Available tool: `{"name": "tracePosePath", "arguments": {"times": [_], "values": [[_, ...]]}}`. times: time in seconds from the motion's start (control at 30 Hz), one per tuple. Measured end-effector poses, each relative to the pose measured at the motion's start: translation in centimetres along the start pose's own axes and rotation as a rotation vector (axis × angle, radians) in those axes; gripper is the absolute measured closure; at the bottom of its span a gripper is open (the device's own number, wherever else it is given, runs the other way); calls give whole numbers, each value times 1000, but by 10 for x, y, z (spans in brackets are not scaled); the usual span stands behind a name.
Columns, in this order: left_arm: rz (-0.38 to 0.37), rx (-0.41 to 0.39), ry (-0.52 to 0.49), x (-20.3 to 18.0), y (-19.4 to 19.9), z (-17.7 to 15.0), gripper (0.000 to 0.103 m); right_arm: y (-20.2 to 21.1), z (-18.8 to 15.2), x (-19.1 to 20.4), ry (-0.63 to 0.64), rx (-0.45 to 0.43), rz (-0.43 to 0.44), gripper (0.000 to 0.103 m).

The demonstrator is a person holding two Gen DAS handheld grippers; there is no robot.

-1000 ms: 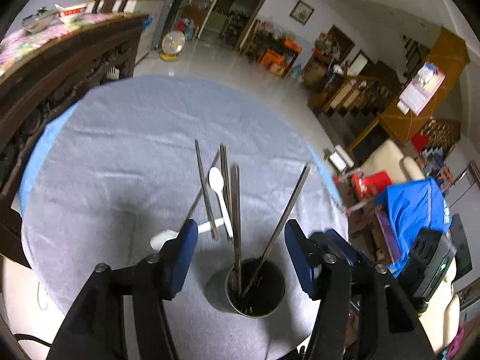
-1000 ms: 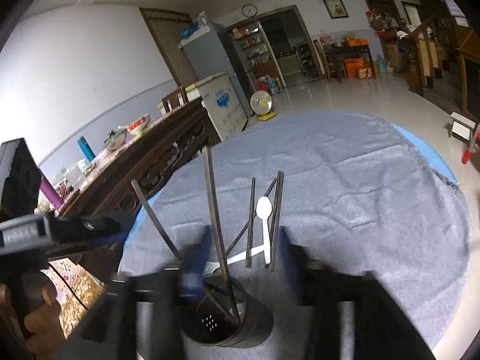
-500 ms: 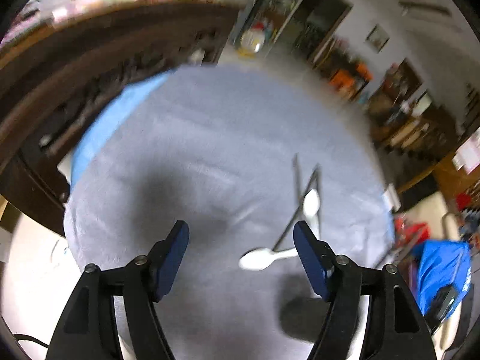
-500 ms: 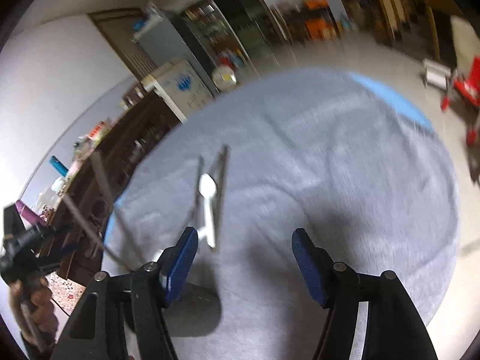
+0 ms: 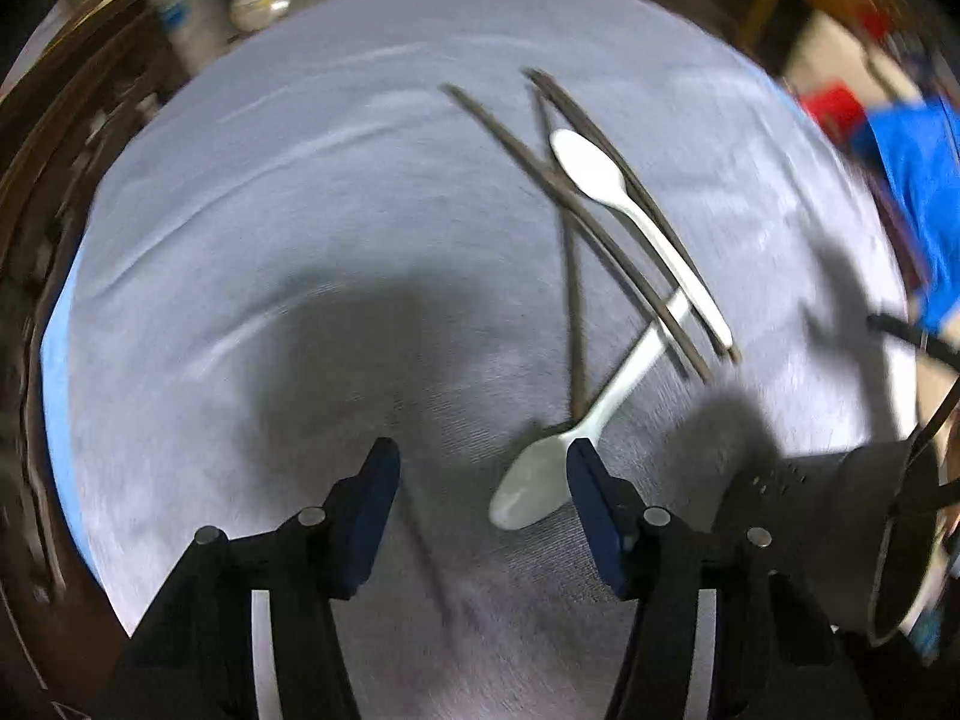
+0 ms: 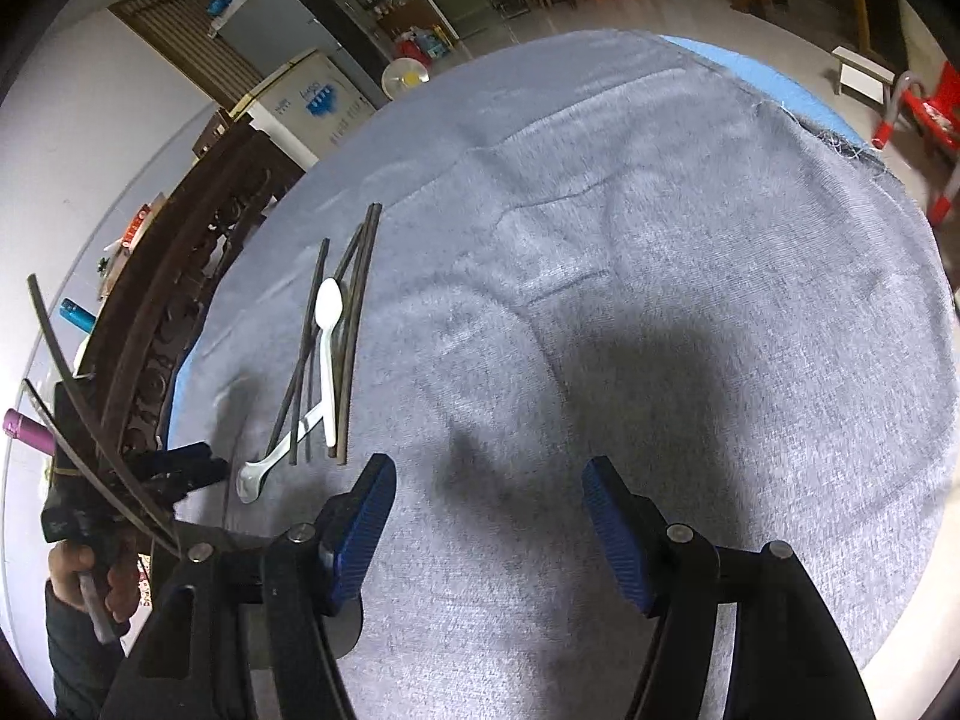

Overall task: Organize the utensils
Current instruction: 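Grasp a white plastic spoon by its handle with the left tool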

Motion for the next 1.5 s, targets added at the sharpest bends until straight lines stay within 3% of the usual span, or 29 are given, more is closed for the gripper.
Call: {"name": "tracePosePath", "arguments": {"times": [0.13,0.2,0.27,0.3,0.4,0.5,0.63,0.73,0.83,0.93,0.97,1.07,1.2,1.27,1.3,1.5], "values": [[19,85,-93,-16,-23,-1,43,-6,6,-1,-1,7,-8,34],[14,76,-93,-19,-23,0,46,-8,10,-1,1,8,-7,34],[-8,70,-62,-17,-21,0,71,-10,12,0,4,8,-5,34],[-9,71,-48,-16,-22,0,71,-10,13,1,6,7,-4,34],[-67,44,36,-10,-18,-5,72,-13,14,2,4,9,2,34],[-178,-19,173,0,-10,-17,72,-14,14,3,2,12,8,34],[-321,-117,423,20,-1,-44,71,-18,13,4,6,20,9,34],[-321,-136,509,26,2,-59,71,-20,13,6,9,28,8,34],[-268,-89,479,21,9,-66,66,-22,14,8,20,36,6,34],[-208,-111,417,19,26,-57,42,-24,16,9,21,39,5,34],[-190,-123,402,20,33,-50,40,-25,16,9,20,42,3,34],[-142,-120,350,27,44,-31,40,-28,15,10,20,49,3,34],[-82,-43,243,27,29,0,40,-30,16,12,25,55,1,34],[-70,17,226,24,10,14,56,-30,17,11,23,54,0,34],[-78,44,220,22,4,17,60,-29,17,10,20,53,0,34],[-87,113,201,15,-19,36,62,-28,17,-2,-4,56,-7,34]]}}
Point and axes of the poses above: each gripper's, at about its wrist camera, not at the fingertips, and y roughly against the way its jaws point, x to its left, z to its top, the point moved 5 cm from there along -y, roughly the way its jaws point, and after that the axes turned 14 degrees about -z, right-handed, at the moved point
